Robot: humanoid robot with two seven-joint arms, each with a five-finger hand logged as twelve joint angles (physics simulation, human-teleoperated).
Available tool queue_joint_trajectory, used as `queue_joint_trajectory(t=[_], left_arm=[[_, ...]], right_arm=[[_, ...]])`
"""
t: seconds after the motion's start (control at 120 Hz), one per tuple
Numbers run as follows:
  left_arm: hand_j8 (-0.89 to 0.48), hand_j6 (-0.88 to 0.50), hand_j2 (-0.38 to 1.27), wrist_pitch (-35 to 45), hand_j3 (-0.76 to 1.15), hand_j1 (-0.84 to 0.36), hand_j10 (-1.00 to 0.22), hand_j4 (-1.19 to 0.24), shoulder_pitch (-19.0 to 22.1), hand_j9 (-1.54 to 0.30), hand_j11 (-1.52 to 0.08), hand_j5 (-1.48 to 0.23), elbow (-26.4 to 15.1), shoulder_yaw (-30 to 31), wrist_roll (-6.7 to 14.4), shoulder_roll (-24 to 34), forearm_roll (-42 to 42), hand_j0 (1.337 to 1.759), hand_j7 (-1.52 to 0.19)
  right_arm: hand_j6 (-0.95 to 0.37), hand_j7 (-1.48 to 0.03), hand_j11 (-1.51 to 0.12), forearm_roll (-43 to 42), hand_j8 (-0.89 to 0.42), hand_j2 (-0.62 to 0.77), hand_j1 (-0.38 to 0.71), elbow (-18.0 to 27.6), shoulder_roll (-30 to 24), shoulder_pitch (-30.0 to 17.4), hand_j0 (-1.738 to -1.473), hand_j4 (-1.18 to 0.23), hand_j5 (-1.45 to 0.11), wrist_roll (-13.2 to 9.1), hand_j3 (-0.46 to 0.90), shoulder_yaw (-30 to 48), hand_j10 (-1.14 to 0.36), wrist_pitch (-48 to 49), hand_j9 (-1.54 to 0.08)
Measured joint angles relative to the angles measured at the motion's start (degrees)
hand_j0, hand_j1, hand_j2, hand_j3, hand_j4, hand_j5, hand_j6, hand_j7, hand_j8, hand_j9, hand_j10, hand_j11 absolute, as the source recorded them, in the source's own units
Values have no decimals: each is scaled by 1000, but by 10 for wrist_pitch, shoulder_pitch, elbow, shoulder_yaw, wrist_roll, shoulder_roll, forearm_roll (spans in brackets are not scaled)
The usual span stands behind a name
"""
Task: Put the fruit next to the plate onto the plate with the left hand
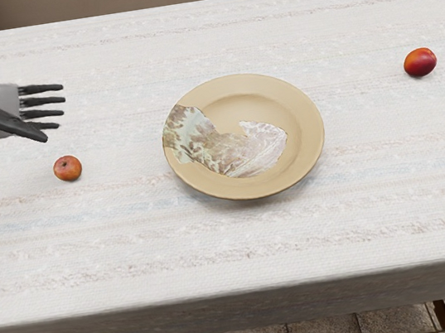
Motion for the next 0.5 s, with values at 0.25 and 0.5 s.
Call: queue_joint_trajectory(t=[0.25, 0.5], left_arm=[[-35, -35, 6, 121, 0, 308, -35, -35, -69, -44, -44, -45, -26, 76, 0, -57, 296, 1658, -44], [-52, -53, 11, 336, 0, 292, -51, -52, -61, -63, -63, -64, -263, 157, 0, 17, 494, 1658, -63]], right_arm=[[-11, -15, -15, 0, -11, -2, -335, -1, 0, 0, -1658, -11, -15, 0, 0, 0, -11, 0, -15], [-11, -15, -15, 0, -11, -2, -335, -1, 0, 0, -1658, -11, -15, 0, 0, 0, -11, 0, -15]])
